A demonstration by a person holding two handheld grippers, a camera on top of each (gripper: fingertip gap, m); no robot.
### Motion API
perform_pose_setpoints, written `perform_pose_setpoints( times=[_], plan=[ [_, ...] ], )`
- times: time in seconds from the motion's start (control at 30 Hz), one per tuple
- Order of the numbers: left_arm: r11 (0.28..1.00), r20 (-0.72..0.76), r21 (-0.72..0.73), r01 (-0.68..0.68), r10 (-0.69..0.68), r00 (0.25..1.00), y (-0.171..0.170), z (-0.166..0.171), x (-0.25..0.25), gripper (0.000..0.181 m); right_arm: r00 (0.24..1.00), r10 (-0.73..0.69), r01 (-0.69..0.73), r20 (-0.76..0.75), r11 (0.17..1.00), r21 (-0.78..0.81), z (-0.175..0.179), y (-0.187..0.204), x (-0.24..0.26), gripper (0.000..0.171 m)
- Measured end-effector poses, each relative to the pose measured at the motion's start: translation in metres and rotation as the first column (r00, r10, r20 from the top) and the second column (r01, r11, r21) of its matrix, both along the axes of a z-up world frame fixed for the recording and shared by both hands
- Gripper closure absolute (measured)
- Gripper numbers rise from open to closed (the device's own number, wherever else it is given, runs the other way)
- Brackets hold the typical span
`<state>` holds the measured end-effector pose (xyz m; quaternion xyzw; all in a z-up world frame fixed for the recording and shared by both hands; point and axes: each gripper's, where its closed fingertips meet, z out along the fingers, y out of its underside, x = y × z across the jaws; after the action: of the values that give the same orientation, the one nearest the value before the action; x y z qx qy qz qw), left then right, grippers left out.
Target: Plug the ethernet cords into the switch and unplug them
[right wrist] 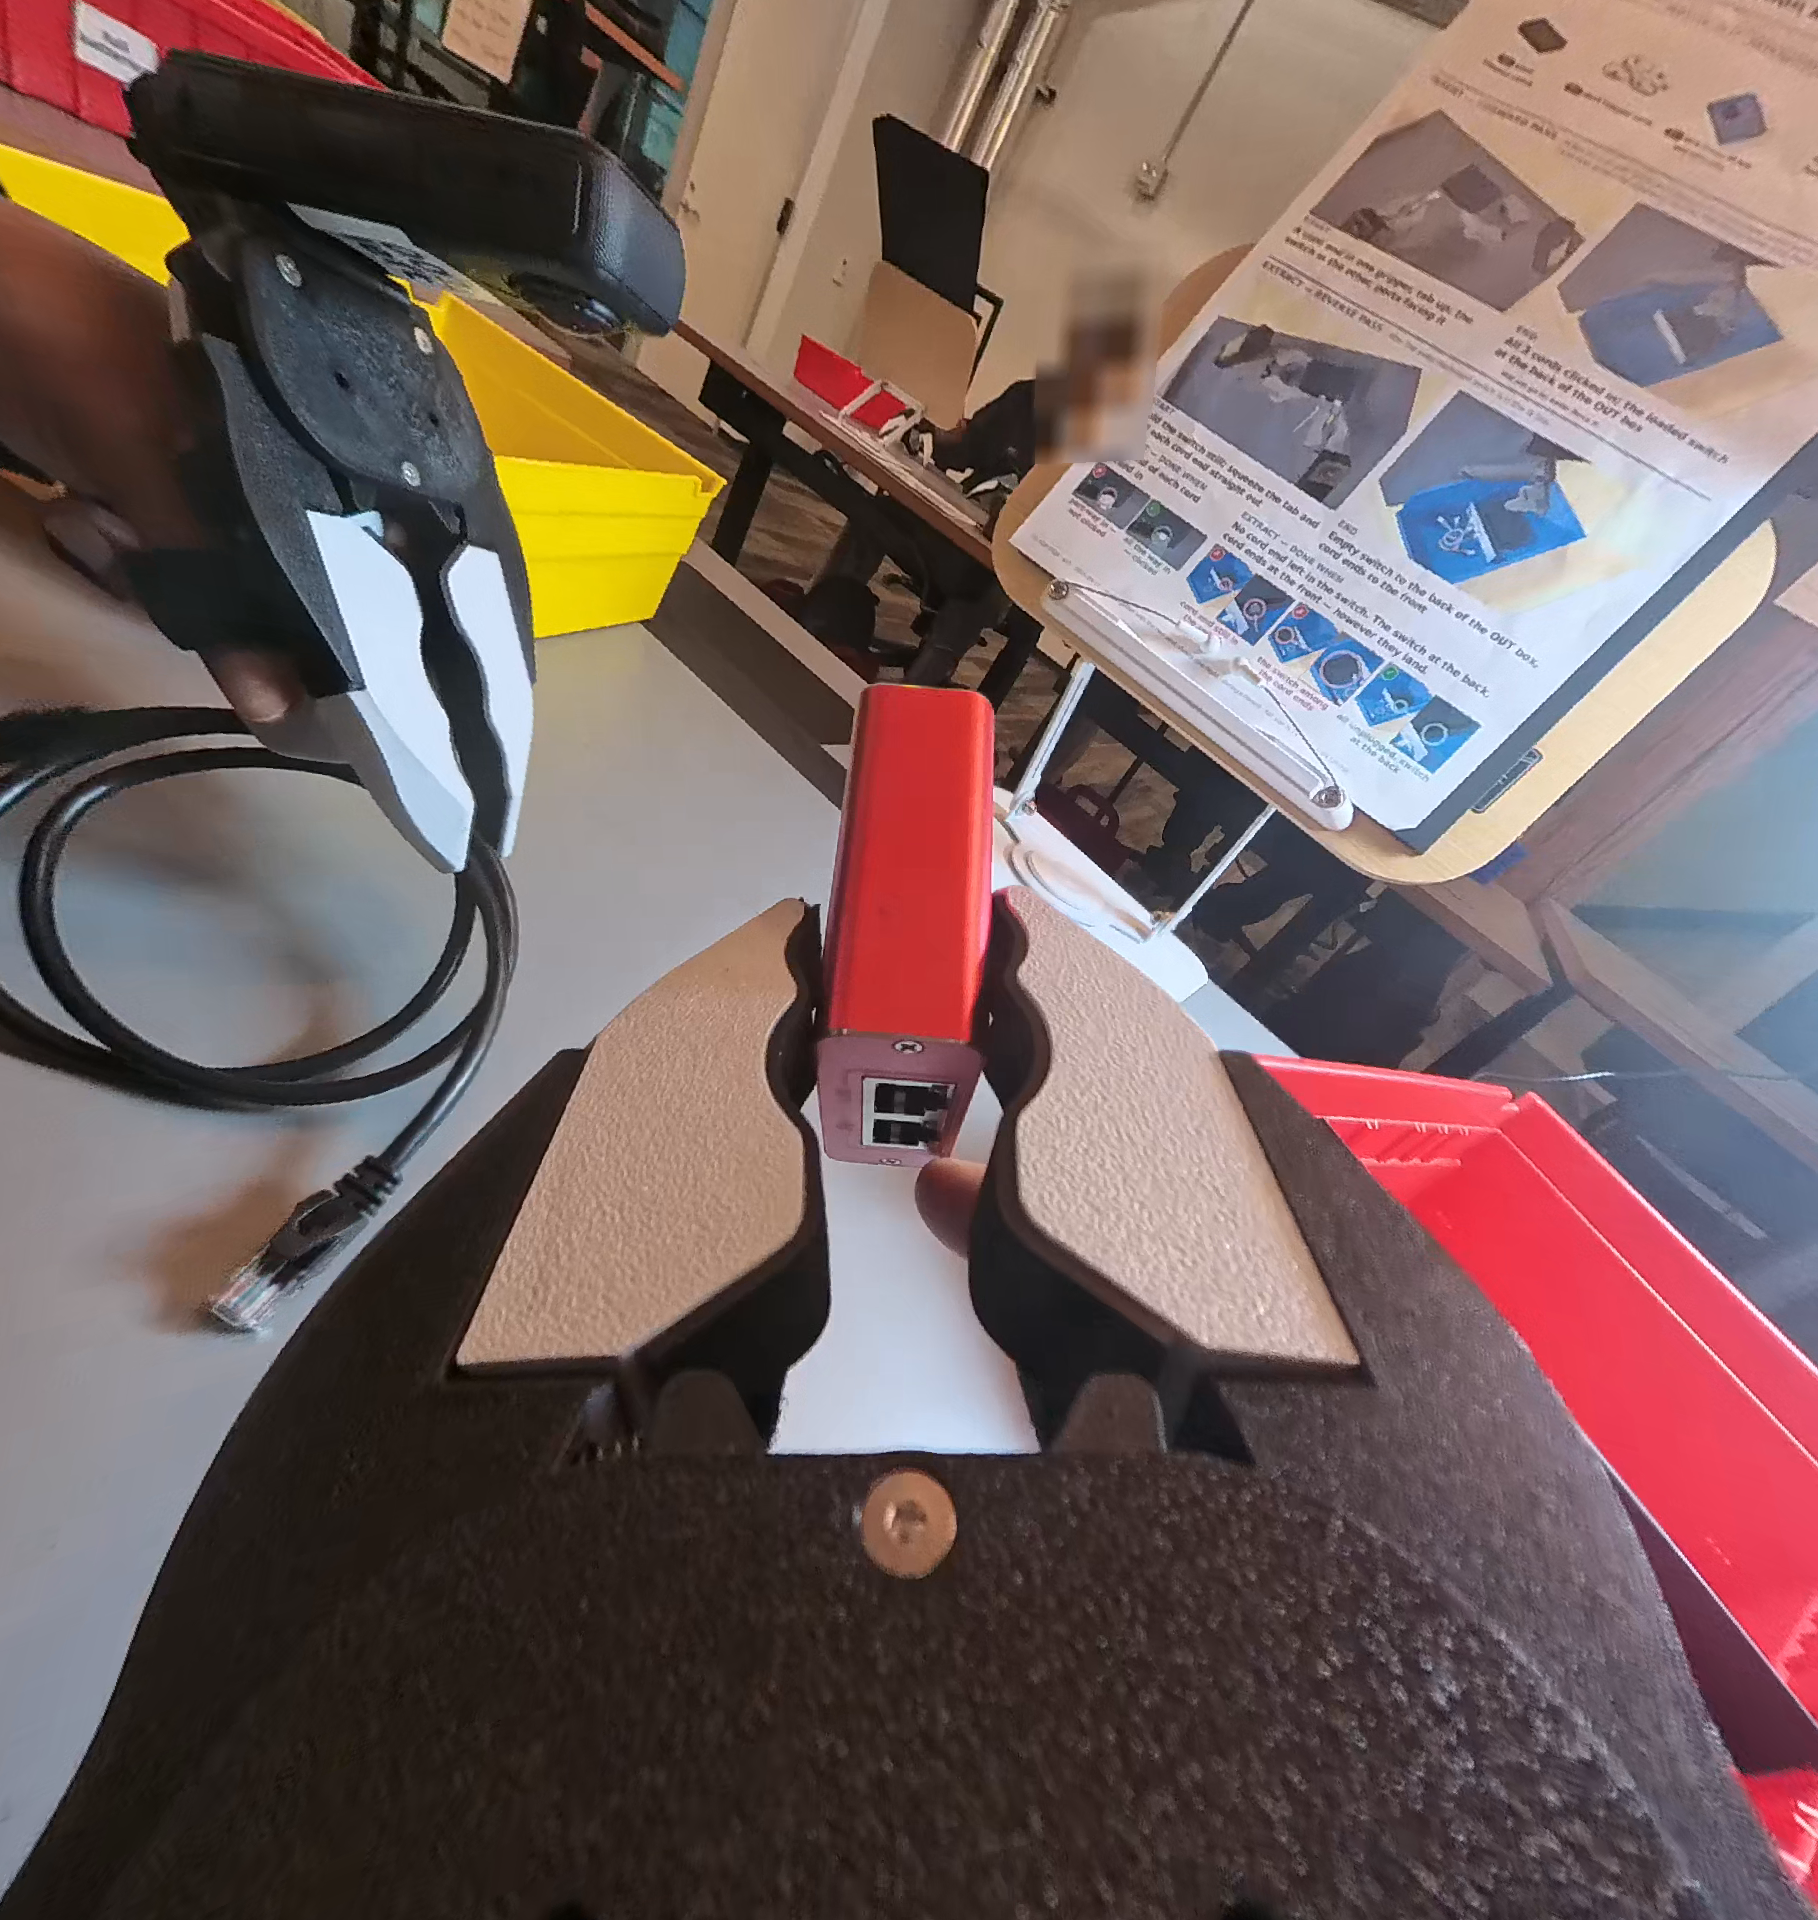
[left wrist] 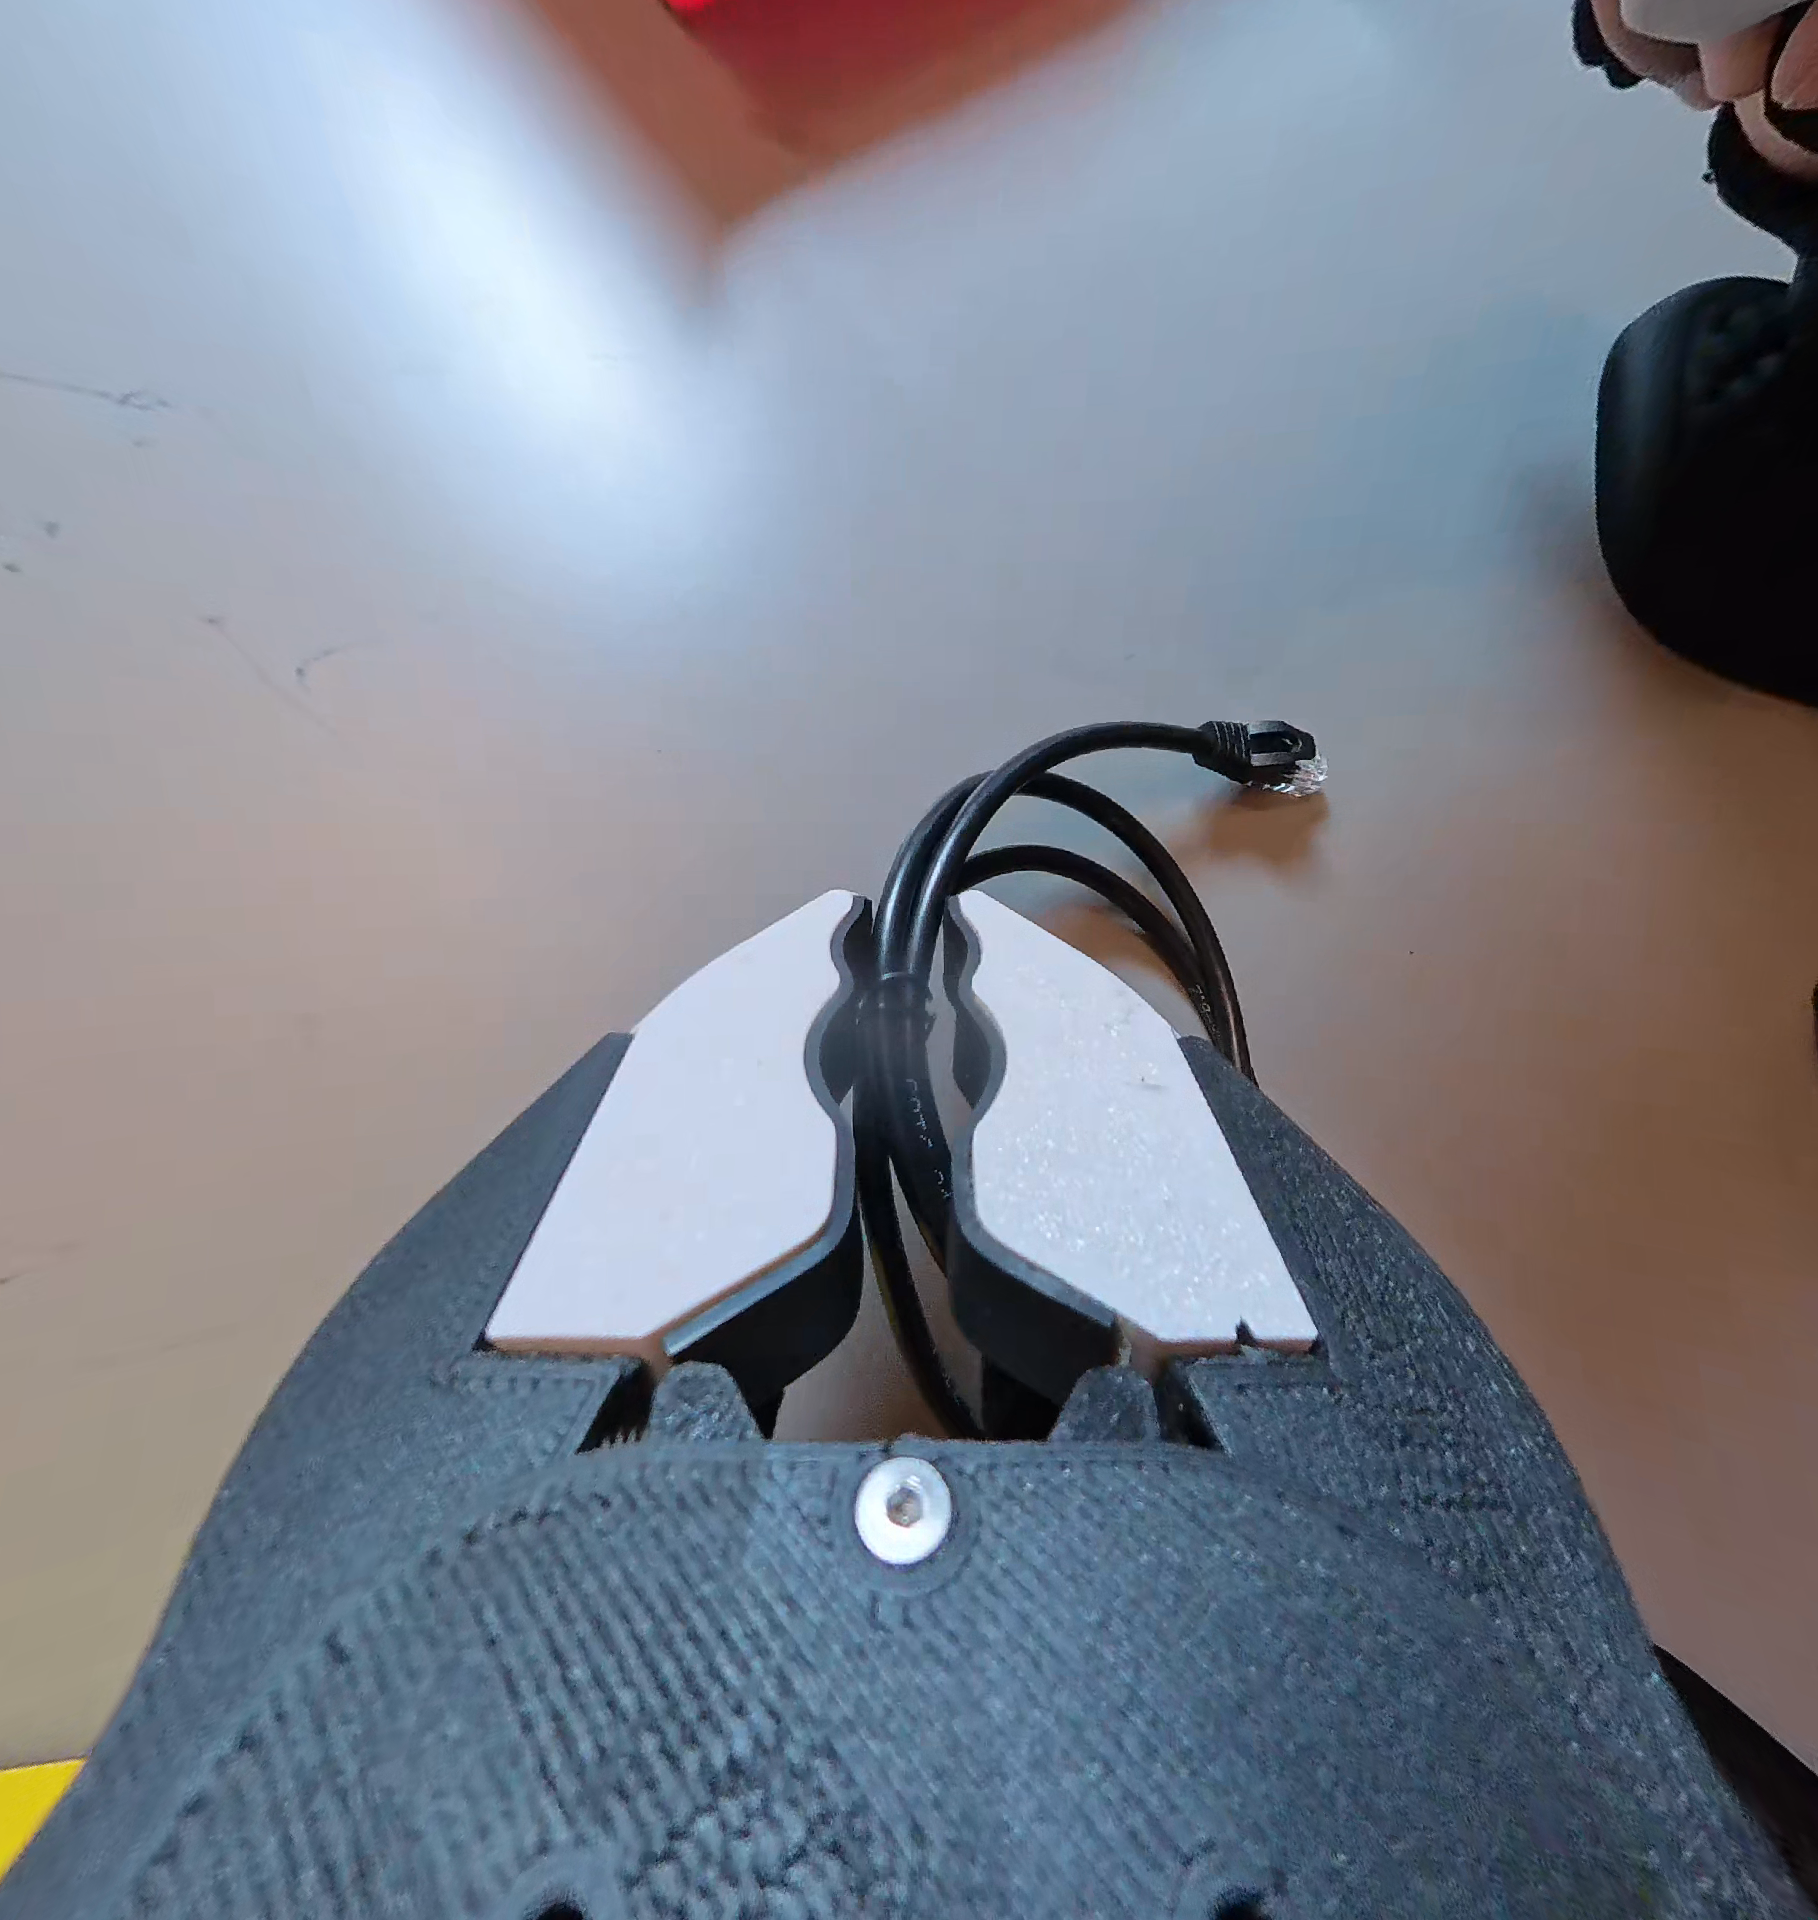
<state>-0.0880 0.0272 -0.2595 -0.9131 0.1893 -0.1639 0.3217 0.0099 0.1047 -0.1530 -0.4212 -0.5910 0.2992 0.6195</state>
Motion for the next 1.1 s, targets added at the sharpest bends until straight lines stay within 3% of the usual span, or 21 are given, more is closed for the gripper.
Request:
perform_pose_setpoints(
  times=[0.33,0.4,0.53,0.7,0.8,0.93,1.0,1.1],
  plan=[
    [0.998,-0.034,0.033,0.05,-0.049,0.998,-0.008,-0.002,-0.001,0.167,0.998,0.055,-0.056,0.038,0.998,0.034,-0.011,-0.011,-0.006,0.143],
    [0.992,-0.051,0.116,0.054,-0.048,0.998,-0.005,0.011,-0.002,0.155,0.997,0.058,-0.06,0.041,0.998,0.036,-0.012,-0.012,-0.006,0.143],
    [0.966,-0.049,0.229,0.119,-0.11,0.993,0.001,0.042,0.009,0.149,0.997,0.068,-0.07,0.034,0.997,0.042,-0.011,-0.014,-0.007,0.143],
    [0.911,-0.172,0.048,0.409,-0.396,0.902,0.0,0.008,0.044,0.142,0.998,0.055,-0.057,0.021,0.996,0.075,-0.008,-0.012,-0.005,0.143],
    [0.88,-0.231,-0.053,0.472,-0.471,0.851,0.007,-0.016,0.039,0.138,1.0,0.022,-0.023,0.01,0.996,0.086,-0.005,-0.006,-0.001,0.143],
    [0.863,-0.247,-0.133,0.488,-0.505,0.827,0.01,-0.038,0.03,0.147,1.0,0.013,-0.013,0.003,0.998,0.058,-0.005,0.001,0.002,0.143],
    [0.882,-0.261,-0.126,0.455,-0.472,0.842,0.012,-0.041,0.025,0.166,1.0,0.014,-0.014,0.001,0.999,0.049,-0.006,0.003,0.002,0.142],
    [0.927,-0.263,-0.125,0.354,-0.375,0.889,0.012,-0.043,0.013,0.172,1.0,0.014,-0.014,0.003,0.999,0.04,-0.008,0.005,0.002,0.143]
  ],
)
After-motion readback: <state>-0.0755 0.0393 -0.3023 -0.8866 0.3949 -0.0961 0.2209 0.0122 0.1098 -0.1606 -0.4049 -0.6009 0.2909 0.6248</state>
